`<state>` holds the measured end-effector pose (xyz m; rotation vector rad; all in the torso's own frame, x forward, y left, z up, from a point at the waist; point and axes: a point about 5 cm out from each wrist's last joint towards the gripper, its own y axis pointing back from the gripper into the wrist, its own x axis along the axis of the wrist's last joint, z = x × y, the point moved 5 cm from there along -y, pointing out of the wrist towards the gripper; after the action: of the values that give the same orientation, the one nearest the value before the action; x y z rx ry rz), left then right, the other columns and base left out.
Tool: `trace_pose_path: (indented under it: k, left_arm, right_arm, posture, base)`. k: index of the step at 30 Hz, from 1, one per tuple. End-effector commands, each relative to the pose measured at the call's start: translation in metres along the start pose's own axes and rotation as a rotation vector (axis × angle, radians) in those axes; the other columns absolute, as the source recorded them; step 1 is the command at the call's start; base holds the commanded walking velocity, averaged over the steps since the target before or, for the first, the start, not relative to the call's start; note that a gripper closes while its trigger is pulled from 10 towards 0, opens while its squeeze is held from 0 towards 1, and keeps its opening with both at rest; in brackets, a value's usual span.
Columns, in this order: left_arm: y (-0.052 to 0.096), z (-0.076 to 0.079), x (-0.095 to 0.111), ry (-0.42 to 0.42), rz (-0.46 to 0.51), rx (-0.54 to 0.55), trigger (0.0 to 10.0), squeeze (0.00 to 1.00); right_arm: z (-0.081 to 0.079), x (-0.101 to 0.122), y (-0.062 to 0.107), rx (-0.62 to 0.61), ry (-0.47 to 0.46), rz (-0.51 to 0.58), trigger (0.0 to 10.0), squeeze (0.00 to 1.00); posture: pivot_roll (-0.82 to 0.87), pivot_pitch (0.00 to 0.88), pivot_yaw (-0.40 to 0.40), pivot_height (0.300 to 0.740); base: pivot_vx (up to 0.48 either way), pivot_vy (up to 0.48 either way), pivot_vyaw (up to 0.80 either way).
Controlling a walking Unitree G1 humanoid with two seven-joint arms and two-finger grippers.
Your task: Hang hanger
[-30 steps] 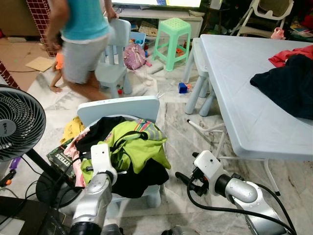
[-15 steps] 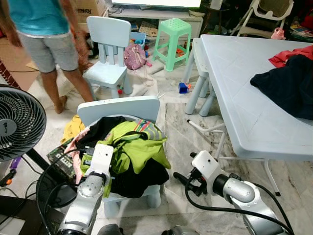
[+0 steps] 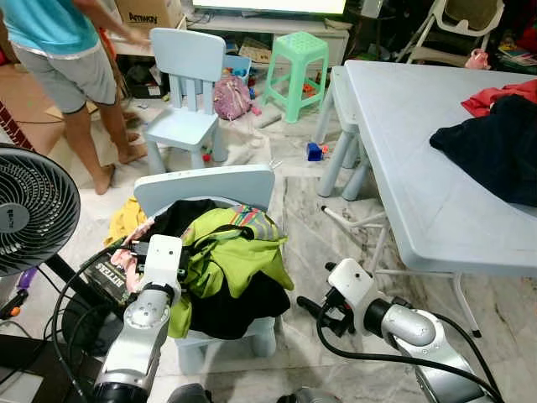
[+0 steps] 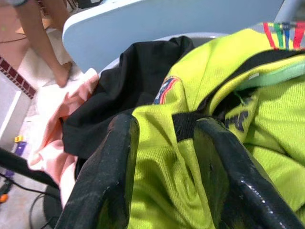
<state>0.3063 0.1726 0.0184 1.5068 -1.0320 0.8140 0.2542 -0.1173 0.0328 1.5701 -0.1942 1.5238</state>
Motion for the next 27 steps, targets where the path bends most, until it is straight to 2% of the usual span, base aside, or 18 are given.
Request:
trace_pose_path:
  k: [1, 4, 9, 10, 11, 12, 13, 14, 19, 27]
  left_arm:
    - [-0.003, 0.0, 0.006, 0.018, 0.025, -0.006, 10.0, 0.0]
    - [-0.004, 0.001, 0.006, 0.027, 0.018, -0.009, 10.0, 0.0]
    - [-0.006, 0.009, -0.004, 0.118, -0.048, -0.05, 10.0, 0.0]
    - [-0.006, 0.012, -0.006, 0.123, -0.064, -0.067, 7.2, 0.0]
    - [-0.006, 0.015, -0.009, 0.137, -0.08, -0.085, 4.9, 0.0]
    - [-0.005, 0.019, -0.011, 0.164, -0.097, -0.098, 4.2, 0.0]
    - [-0.005, 0.019, -0.012, 0.171, -0.099, -0.099, 4.2, 0.0]
    - [-0.005, 0.019, -0.012, 0.171, -0.099, -0.099, 0.0, 0.0]
    - [-0.005, 0.02, -0.019, 0.19, -0.133, -0.097, 0.0, 0.0]
    - [-0.011, 0.015, -0.01, 0.19, -0.104, -0.077, 0.0, 0.0]
  right_arm:
    - [0.003, 0.002, 0.0, -0.002, 0.013, 0.005, 10.0, 0.0]
    - [0.003, 0.001, 0.0, -0.003, 0.014, 0.004, 10.0, 0.0]
    - [0.003, 0.001, 0.0, -0.003, 0.013, 0.004, 10.0, 0.0]
    - [0.002, 0.001, 0.0, -0.003, 0.013, 0.005, 10.0, 0.0]
    - [0.002, 0.001, 0.0, -0.002, 0.013, 0.005, 10.0, 0.0]
    - [0.002, 0.001, 0.0, -0.001, 0.013, 0.004, 10.0, 0.0]
    - [0.002, 0.001, 0.0, -0.001, 0.013, 0.004, 10.0, 0.0]
    - [0.002, 0.001, 0.0, -0.001, 0.013, 0.004, 10.0, 0.0]
    - [0.004, 0.0, 0.0, -0.005, 0.015, 0.002, 10.0, 0.0]
    - [0.005, 0.0, 0.0, -0.007, 0.016, 0.002, 10.0, 0.0]
  posture:
    - [-0.06, 0.008, -0.07, 0.74]
    - [-0.06, 0.008, -0.07, 0.74]
    - [-0.06, 0.006, -0.068, 0.74]
    - [-0.06, 0.006, -0.068, 0.74]
    - [-0.06, 0.006, -0.068, 0.74]
    - [-0.06, 0.006, -0.068, 0.74]
    - [-0.06, 0.006, -0.068, 0.74]
    - [-0.06, 0.006, -0.068, 0.74]
    - [-0.06, 0.004, -0.069, 0.74]
    - [-0.07, 0.001, -0.069, 0.74]
  base:
    - [0.0, 0.0, 0.0]
    - [0.0, 0.0, 0.0]
    - [0.0, 0.0, 0.0]
    - [0.0, 0.0, 0.0]
    - [0.0, 0.0, 0.0]
    - [0.0, 0.0, 0.0]
    - [0.0, 0.0, 0.0]
    - [0.0, 0.0, 0.0]
    - [0.0, 0.0, 0.0]
    - [0.0, 0.0, 0.0]
